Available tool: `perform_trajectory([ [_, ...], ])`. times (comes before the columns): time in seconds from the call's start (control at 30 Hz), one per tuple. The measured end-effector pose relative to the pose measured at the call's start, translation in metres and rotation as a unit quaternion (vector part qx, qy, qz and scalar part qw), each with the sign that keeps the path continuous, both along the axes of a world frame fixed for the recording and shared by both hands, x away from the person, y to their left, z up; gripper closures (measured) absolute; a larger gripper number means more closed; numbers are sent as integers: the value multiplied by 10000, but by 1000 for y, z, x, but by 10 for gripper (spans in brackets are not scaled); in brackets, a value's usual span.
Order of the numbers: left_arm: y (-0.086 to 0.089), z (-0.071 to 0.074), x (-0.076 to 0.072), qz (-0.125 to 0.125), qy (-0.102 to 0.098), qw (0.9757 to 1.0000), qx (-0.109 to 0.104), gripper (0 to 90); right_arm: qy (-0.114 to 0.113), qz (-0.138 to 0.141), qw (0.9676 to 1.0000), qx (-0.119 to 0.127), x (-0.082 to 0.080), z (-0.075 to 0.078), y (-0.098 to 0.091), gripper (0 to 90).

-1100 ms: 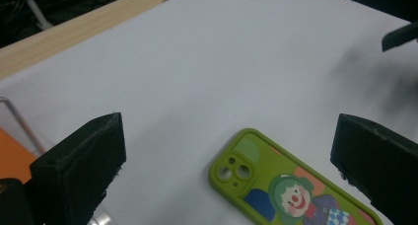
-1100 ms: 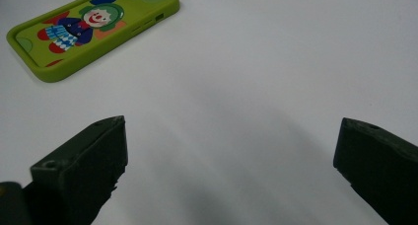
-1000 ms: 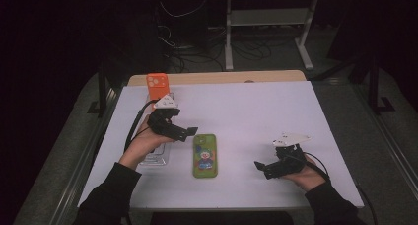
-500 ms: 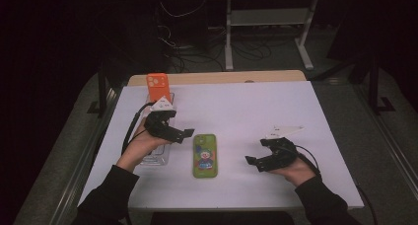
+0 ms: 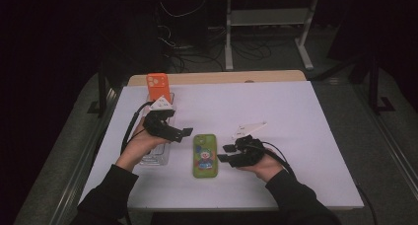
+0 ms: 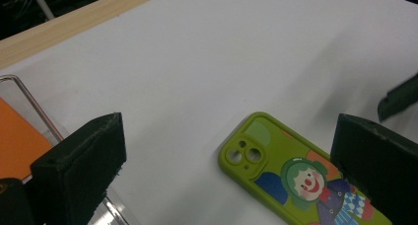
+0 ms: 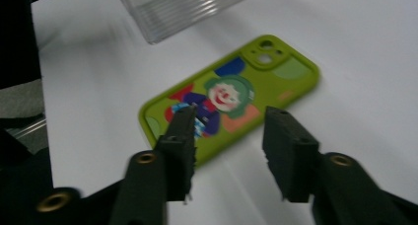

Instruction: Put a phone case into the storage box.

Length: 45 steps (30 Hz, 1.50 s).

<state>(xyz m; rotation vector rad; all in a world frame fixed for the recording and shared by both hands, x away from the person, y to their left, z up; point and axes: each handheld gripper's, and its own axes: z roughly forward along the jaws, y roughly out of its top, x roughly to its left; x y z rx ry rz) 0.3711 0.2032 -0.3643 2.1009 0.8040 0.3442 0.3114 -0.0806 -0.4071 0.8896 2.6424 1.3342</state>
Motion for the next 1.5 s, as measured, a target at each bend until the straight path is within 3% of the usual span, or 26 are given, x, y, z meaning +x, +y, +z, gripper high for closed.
perform_trajectory([
  [0.17, 0, 0, 0, -27, 3, 10000, 45, 0, 37, 310, 9995, -25, 1, -4, 27, 783],
  [0.33, 0, 2, 0, -9, -38, 10000, 47, 0, 115, 504, 9985, -155, 0, -10, 53, 869],
  [0.4, 1, 2, 0, 15, -15, 10000, 69, 0, 115, 533, 9984, -140, 0, -12, 59, 878],
  [0.43, 0, 1, 0, 74, 24, 10000, -18, 0, 129, 562, 9982, -168, -1, -13, 62, 879],
  [0.7, 0, 2, 0, 9, 33, 10000, 43, 0, 223, 748, 9964, -329, -6, -23, 89, 881],
  [0.77, 0, 2, 0, 8, 34, 10000, 44, 0, 108, 803, 9956, -463, -6, -25, 93, 882],
  [0.83, 0, 2, 0, 22, 37, 10000, -1, 0, 214, 790, 9957, -431, -7, -26, 96, 882],
  [0.93, -1, 2, 0, 21, 68, 10000, -2, 0, 221, 811, 9953, -474, -8, -27, 100, 882],
  [1.0, -2, 1, -1, 44, 76, 9999, -53, 0, 82, 881, 9941, -627, -7, -31, 103, 881],
  [1.13, -1, 2, -1, 17, 65, 10000, -41, 0, 171, 844, 9941, -660, -10, -32, 106, 883],
  [1.27, 0, 3, 0, 12, 44, 10000, -16, 0, 44, 793, 9931, -864, -11, -31, 100, 883],
  [1.4, 0, 3, -1, 16, 53, 10000, -22, 0, 151, 644, 9942, -844, -11, -31, 88, 883],
  [1.5, -1, 3, -1, 15, 51, 10000, -31, 0, 95, 538, 9938, -965, -9, -31, 78, 883],
])
